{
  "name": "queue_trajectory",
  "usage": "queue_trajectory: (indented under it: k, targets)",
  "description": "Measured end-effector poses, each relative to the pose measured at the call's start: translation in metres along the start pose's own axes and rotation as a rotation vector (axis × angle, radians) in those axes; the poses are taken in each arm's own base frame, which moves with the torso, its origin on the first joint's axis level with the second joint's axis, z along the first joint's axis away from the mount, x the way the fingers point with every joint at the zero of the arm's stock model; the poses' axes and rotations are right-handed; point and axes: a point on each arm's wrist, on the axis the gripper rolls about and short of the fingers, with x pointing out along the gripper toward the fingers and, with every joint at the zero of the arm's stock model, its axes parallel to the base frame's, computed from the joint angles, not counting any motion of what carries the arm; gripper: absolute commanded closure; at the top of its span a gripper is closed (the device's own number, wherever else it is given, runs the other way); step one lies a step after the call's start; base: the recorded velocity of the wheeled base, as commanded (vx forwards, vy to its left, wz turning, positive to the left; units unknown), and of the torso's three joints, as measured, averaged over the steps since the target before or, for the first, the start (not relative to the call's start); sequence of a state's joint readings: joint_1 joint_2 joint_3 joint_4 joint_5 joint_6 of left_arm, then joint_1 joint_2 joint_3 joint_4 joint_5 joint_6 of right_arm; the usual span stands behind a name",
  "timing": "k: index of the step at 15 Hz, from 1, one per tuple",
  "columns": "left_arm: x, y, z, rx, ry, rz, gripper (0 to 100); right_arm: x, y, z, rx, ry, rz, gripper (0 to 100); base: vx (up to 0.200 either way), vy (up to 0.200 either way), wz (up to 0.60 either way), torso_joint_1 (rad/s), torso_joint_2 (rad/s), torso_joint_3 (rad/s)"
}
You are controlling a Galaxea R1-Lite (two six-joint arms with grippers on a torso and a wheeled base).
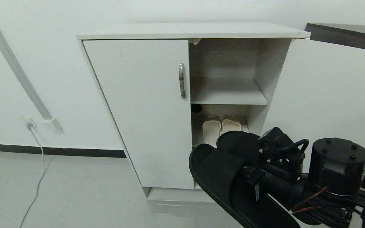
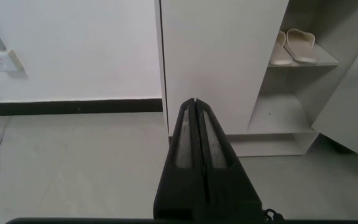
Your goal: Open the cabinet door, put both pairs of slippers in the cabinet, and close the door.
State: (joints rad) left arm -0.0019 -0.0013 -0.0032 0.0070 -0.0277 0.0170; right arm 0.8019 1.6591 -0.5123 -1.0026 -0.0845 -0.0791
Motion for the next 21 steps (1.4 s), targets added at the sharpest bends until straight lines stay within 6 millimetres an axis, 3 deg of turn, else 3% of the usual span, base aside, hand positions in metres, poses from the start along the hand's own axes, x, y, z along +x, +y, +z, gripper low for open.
queue_trajectory:
  k: [17, 21]
  targets:
    - [0.000, 0.000, 0.000, 0.000, -0.001, 0.000, 100, 0.005, 0.002, -0.014, -0.030, 0.058, -0.002, 100, 0.000, 0.000, -0.07, 0.001, 0.01, 0.007]
    - [0.000, 0.000, 0.000, 0.003, -0.001, -0.001, 100, 0.021, 0.005, -0.009, 0.037, 0.051, -0.118, 100, 0.000, 0.000, 0.00, 0.000, 0.00, 0.000]
